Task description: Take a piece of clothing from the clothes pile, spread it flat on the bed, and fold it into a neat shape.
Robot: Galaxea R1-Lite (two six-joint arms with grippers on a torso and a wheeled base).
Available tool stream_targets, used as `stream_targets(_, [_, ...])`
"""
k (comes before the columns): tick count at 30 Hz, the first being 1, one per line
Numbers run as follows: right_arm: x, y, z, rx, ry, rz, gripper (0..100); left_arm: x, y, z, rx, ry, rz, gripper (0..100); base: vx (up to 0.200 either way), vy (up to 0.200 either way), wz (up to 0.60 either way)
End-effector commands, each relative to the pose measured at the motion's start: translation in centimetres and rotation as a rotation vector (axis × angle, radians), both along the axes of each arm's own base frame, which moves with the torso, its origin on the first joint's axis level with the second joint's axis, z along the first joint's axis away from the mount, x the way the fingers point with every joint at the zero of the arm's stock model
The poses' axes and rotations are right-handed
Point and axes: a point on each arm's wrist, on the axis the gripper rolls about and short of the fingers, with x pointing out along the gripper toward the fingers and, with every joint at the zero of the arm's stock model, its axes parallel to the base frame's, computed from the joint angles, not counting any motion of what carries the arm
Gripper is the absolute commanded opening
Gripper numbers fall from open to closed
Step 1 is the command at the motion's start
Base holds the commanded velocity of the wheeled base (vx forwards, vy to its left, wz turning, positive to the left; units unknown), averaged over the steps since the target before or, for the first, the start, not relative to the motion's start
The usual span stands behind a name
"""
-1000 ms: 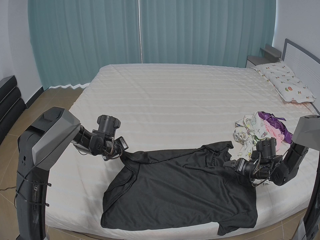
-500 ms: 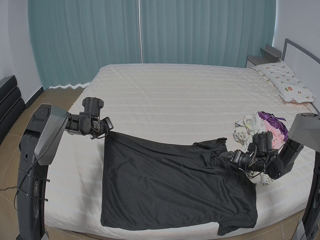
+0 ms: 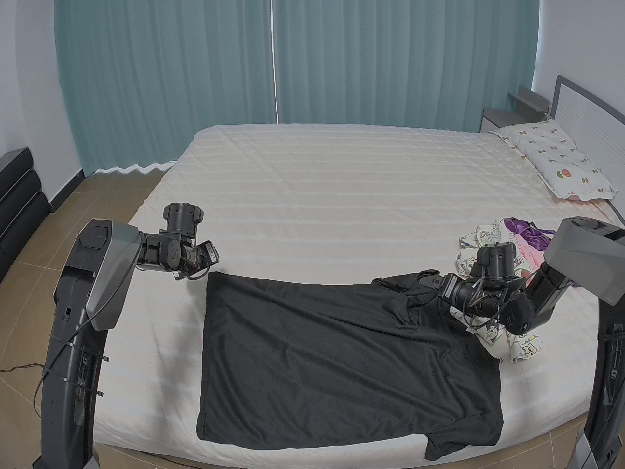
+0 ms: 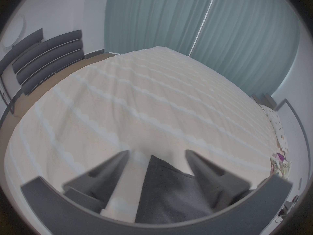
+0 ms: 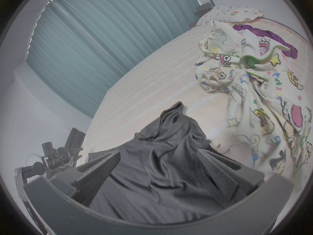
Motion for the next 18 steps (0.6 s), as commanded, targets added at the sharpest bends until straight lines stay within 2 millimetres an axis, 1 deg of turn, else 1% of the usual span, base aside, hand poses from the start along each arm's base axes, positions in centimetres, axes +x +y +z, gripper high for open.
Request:
stream_targets(1, [2.7,2.4,-0.5,0.08,0.036,-0.038,100,-0.5,0.8,1.5,-0.102,0.017,0.095,100,0.0,0.0,0.0])
stream_targets(2, [2.8,2.5,-0.5,0.083,0.037,-0.038,100,-0.6,0.8,1.6,-0.107,0.017,0.096,100,0.0,0.0,0.0])
stream_targets(3, [3.6,2.9,-0.4,0.089,0.068,-0.049,100,-1.3,1.0,2.6,-0.163,0.033,0.088,100,0.0,0.0,0.0])
stream_targets(4, [3.8,2.9,-0.4,0.087,0.076,-0.05,100,-1.6,1.0,2.9,-0.173,0.038,0.081,100,0.0,0.0,0.0])
stream_targets(5, [4.6,3.1,-0.4,0.085,0.093,-0.061,100,-2.6,1.2,3.9,-0.213,0.054,0.064,100,0.0,0.0,0.0])
stream_targets(7, [5.7,3.1,-0.1,0.082,0.096,-0.074,100,-4.0,1.3,4.7,-0.267,0.082,0.061,100,0.0,0.0,0.0])
stream_targets(8, [5.7,3.1,-0.1,0.082,0.096,-0.074,100,-4.0,1.3,4.7,-0.267,0.082,0.061,100,0.0,0.0,0.0])
stream_targets(9, [6.4,3.1,-0.2,0.073,0.106,-0.088,100,-5.0,1.3,5.3,-0.31,0.085,0.08,100,0.0,0.0,0.0])
stream_targets(10, [6.4,3.1,-0.3,0.071,0.11,-0.089,100,-5.0,1.3,5.3,-0.314,0.086,0.082,100,0.0,0.0,0.0])
stream_targets(11, [7.0,3.2,-0.5,0.06,0.125,-0.101,100,-6.0,1.3,5.4,-0.356,0.096,0.104,100,0.0,0.0,0.0])
stream_targets(12, [7.5,3.4,-1.0,0.056,0.141,-0.106,100,-6.8,1.3,5.2,-0.384,0.106,0.106,100,0.0,0.0,0.0])
stream_targets(14, [7.9,3.6,-1.2,0.057,0.143,-0.112,100,-7.5,1.3,4.8,-0.398,0.118,0.101,100,0.0,0.0,0.0])
stream_targets(15, [8.3,3.9,-1.2,0.065,0.142,-0.127,100,-8.6,1.4,3.9,-0.41,0.133,0.095,100,0.0,0.0,0.0])
stream_targets(18, [8.9,4.1,-1.5,0.063,0.138,-0.138,100,-9.8,1.5,2.6,-0.416,0.131,0.097,100,0.0,0.0,0.0])
